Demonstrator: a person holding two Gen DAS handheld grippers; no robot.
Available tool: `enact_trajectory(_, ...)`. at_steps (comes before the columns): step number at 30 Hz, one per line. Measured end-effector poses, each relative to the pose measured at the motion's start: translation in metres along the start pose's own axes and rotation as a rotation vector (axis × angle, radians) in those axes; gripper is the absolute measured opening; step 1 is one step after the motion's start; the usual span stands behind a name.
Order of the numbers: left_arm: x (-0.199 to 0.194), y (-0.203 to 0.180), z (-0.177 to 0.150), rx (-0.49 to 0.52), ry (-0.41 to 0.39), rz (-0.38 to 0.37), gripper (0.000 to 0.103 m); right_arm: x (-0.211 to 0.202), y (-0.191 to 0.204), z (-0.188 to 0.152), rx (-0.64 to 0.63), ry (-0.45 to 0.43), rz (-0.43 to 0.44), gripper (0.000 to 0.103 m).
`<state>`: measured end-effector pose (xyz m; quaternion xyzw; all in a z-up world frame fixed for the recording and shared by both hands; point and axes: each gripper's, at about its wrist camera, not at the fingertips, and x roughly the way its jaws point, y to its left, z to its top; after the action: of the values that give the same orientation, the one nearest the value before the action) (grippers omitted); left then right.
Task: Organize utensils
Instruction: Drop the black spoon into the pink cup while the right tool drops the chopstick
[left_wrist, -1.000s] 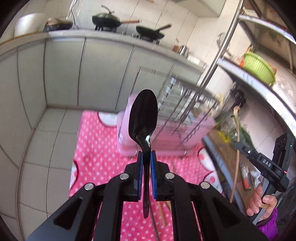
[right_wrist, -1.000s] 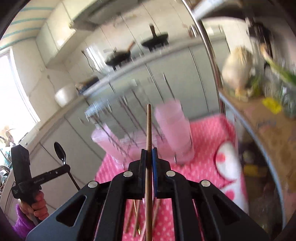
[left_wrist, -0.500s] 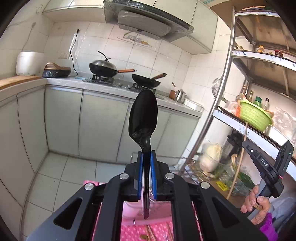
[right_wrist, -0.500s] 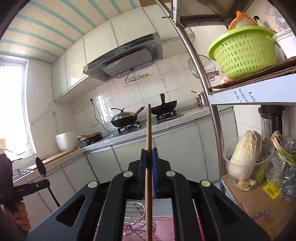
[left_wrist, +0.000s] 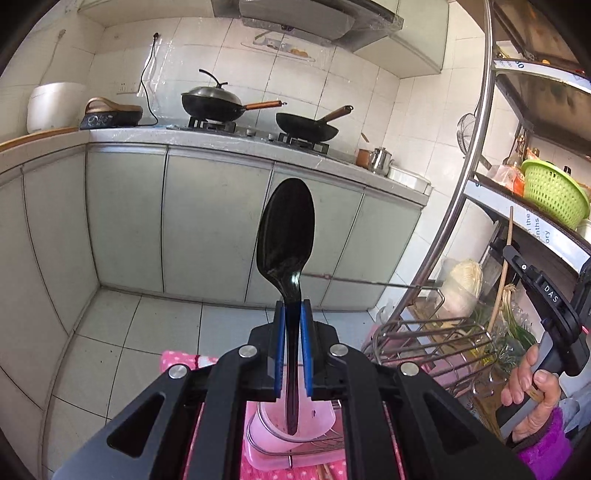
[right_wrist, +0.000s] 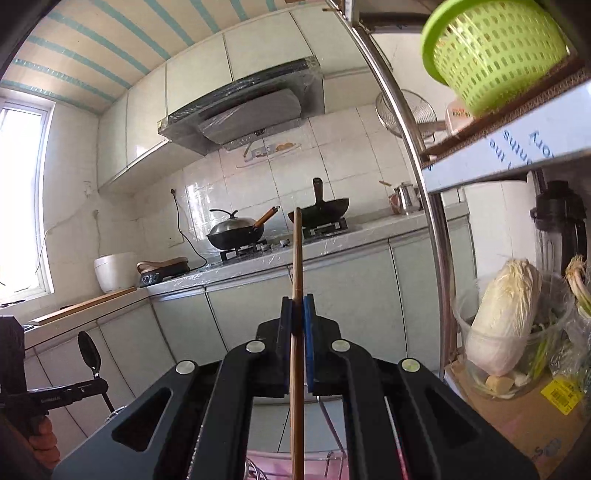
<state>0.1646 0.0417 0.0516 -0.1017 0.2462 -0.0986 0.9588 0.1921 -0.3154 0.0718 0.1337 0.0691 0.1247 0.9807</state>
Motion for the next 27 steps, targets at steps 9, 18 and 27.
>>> enact_trajectory(9,0.015,0.010,-0.030,-0.036,0.099,-0.008,0.007,-0.009,-0.007,-0.019,0.017,0.134,-0.017,0.006)
enact_trajectory(18,0.025,0.014,-0.041,-0.054,0.155,0.017,0.007,0.003,-0.009,-0.050,0.014,0.358,-0.062,0.006)
enact_trajectory(27,0.024,0.035,-0.045,-0.167,0.205,-0.008,0.011,-0.002,-0.015,-0.056,0.066,0.430,-0.088,0.011)
